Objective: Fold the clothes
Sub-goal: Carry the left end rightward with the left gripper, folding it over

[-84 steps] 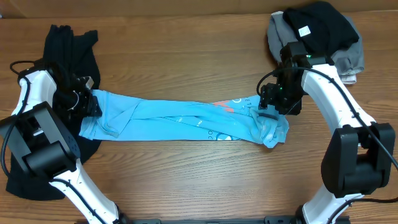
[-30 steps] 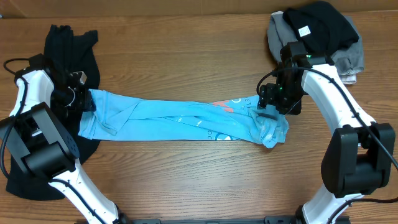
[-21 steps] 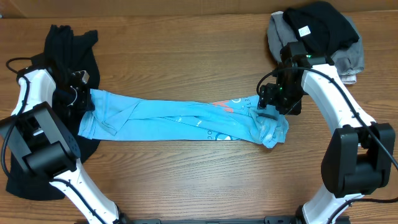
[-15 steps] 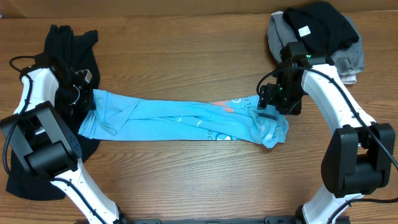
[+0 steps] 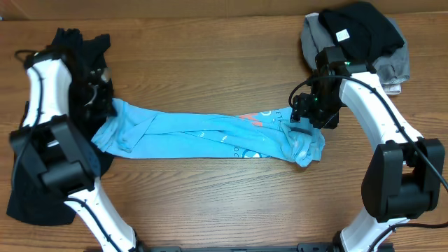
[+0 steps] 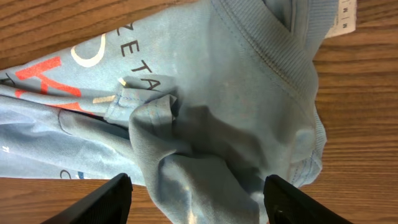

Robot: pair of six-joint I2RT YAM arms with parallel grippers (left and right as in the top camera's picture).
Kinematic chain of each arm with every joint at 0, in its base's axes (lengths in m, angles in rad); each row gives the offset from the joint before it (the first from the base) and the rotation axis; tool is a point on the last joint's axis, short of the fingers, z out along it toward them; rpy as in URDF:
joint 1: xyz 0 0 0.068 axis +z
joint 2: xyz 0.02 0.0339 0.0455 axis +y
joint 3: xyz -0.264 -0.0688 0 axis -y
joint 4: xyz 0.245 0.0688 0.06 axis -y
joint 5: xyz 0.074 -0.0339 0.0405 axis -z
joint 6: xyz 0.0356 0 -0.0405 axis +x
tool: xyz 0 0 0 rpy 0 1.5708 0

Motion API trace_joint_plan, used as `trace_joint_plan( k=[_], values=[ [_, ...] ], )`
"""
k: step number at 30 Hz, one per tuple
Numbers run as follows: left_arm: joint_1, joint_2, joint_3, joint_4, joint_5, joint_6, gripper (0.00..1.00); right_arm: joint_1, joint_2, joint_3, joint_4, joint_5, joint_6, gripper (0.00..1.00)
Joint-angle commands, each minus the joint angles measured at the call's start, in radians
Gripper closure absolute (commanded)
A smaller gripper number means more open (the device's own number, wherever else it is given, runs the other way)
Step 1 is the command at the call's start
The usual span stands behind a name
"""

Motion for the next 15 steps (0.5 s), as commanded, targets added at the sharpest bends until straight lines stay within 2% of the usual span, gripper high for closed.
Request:
trace_joint_plan(
  k=[1,9,15],
  values=[
    [-0.086,-0.006,0.026,-0.037,0.033,-0.029,0.96,-0.006,-0.023,-0.004,0.003,-0.010,0.018,0.29],
    [-0.320,-0.006,0.026,-0.064,0.033,-0.033,0.96,-0.018,-0.023,-0.004,0.013,-0.010,0.022,0.29],
    [-0.480,-0.007,0.027,-0.064,0.033,-0.084,0.96,-0.048,-0.023,-0.004,0.022,-0.023,0.021,0.29]
  ],
)
